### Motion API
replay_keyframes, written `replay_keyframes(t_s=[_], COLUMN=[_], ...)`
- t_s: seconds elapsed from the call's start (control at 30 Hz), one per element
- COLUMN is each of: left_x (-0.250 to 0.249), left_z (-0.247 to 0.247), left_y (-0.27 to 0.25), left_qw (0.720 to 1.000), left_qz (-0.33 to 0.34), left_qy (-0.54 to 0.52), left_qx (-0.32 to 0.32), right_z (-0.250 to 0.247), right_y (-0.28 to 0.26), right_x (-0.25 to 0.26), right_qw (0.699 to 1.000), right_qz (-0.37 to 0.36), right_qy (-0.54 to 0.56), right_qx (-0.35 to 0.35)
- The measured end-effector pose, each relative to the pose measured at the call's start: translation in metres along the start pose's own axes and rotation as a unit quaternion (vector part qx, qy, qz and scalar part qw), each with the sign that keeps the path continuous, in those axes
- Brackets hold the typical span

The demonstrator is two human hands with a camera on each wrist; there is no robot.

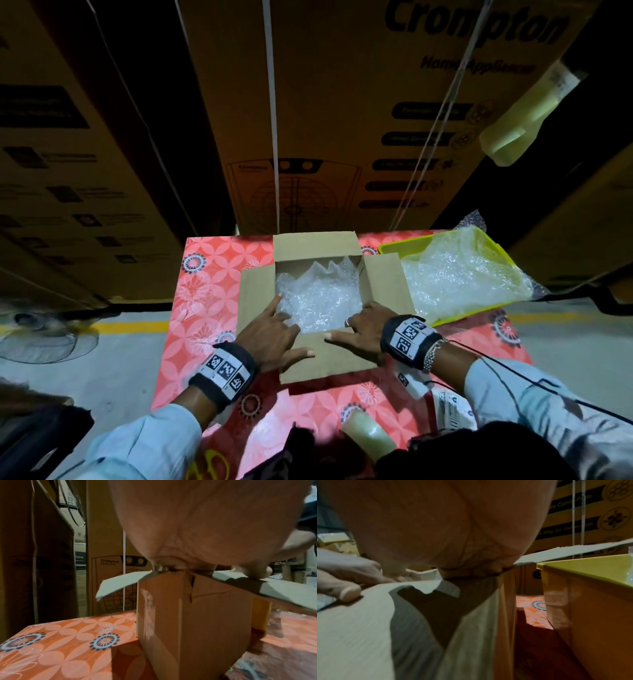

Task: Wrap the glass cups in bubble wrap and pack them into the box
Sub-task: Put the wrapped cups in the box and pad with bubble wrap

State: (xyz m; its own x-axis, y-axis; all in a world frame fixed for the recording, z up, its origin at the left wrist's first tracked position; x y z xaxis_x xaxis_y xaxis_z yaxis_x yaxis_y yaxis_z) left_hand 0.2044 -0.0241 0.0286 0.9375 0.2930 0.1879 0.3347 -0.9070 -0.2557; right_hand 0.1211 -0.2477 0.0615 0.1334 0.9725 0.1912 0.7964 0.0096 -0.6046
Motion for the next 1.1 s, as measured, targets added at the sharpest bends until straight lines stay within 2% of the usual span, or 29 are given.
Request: replay_keyframes(t_s=[0.13, 0.2, 0.33, 0.43, 0.5, 0.53, 0.6, 0.63, 0.7, 0.83, 1.03, 1.1], left_x=[0.004, 0.004, 0.003, 0.008, 0.017, 0.021, 0.026, 0.028, 0.03, 0.027, 0.026, 0.027], left_z=[-0.005, -0.006, -0.013, -0.018, -0.027, -0.033, -0.04, -0.042, -0.037, -0.025, -0.015, -0.012], left_y=[0.0, 0.002, 0.013, 0.013, 0.014, 0.015, 0.022, 0.028, 0.038, 0.052, 0.07, 0.073], left_qw=[1.0, 0.999, 0.993, 0.999, 0.999, 0.998, 0.996, 0.993, 0.981, 0.966, 0.921, 0.927], left_qz=[-0.012, -0.011, -0.013, -0.012, -0.042, -0.063, -0.081, -0.091, -0.101, -0.089, -0.083, -0.087], left_qy=[0.015, 0.014, 0.047, 0.029, -0.017, -0.024, 0.013, 0.042, 0.105, 0.161, 0.24, 0.218], left_qx=[0.019, 0.05, 0.107, 0.045, -0.006, -0.004, 0.041, 0.068, 0.129, 0.184, 0.296, 0.292], right_z=[-0.002, 0.002, 0.002, -0.008, -0.019, -0.025, -0.034, -0.037, -0.036, -0.021, -0.02, -0.024], right_y=[0.006, 0.008, 0.004, 0.005, 0.015, 0.021, 0.039, 0.049, 0.071, 0.105, 0.098, 0.089], right_x=[0.013, 0.016, 0.022, 0.021, 0.014, 0.011, 0.007, 0.006, -0.003, -0.021, -0.021, -0.017], right_qw=[0.995, 0.995, 0.996, 0.991, 0.99, 0.989, 0.985, 0.986, 0.991, 0.996, 0.996, 0.997], right_qz=[-0.022, -0.006, 0.069, 0.077, 0.069, 0.061, 0.054, 0.054, 0.061, 0.069, 0.044, 0.051], right_qy=[0.082, 0.095, 0.049, 0.105, 0.109, 0.097, 0.059, 0.04, 0.007, -0.017, -0.035, -0.027], right_qx=[-0.06, -0.041, -0.004, -0.005, -0.053, -0.092, -0.155, -0.155, -0.12, -0.054, -0.066, -0.05])
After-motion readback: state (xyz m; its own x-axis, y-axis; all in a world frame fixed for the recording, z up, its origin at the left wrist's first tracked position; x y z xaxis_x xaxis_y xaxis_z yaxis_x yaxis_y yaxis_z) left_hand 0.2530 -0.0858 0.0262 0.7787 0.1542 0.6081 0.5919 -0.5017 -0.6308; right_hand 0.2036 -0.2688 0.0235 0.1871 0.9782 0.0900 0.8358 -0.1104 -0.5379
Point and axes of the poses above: each hand's wrist, its own y-axis towards the middle knuckle, its own z-axis out of the palm, x = y × z, the point moved 2 cm from there along y, towards the middle knuckle, and after that the axes turned 10 degrees about y, right-handed, at the moved point
